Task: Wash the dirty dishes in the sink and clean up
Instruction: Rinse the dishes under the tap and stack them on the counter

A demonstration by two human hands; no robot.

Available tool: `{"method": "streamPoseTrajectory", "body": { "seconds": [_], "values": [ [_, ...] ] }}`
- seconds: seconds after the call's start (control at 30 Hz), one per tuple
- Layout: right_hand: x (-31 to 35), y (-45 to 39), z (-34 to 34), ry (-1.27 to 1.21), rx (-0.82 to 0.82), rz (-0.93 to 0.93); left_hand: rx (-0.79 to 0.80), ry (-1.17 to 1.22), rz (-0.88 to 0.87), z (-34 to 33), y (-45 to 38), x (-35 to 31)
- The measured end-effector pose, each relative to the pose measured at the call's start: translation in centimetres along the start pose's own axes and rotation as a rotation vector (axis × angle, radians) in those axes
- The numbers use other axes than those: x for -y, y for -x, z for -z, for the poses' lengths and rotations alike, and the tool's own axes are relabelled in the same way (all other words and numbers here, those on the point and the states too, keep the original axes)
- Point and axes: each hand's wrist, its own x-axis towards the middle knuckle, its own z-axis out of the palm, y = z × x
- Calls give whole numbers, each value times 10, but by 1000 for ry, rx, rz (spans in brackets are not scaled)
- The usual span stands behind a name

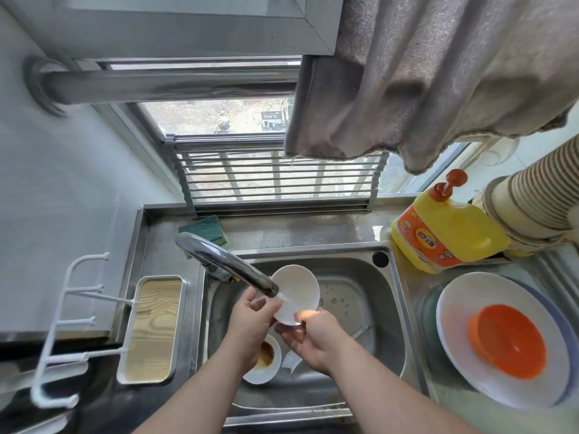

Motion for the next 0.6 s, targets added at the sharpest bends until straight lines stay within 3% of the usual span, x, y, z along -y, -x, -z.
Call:
{"method": "streamPoseTrajectory", "body": {
  "seconds": [0.23, 0.43, 0.6],
  "values": [
    [20, 14, 39, 47, 99, -13, 109, -77, 228, 7, 2, -8],
    [15, 1, 24, -83, 49, 70, 49, 215, 395, 4, -3, 9],
    [-13, -1, 12, -94, 68, 15, -65, 285, 483, 17, -5, 31]
  ]
}}
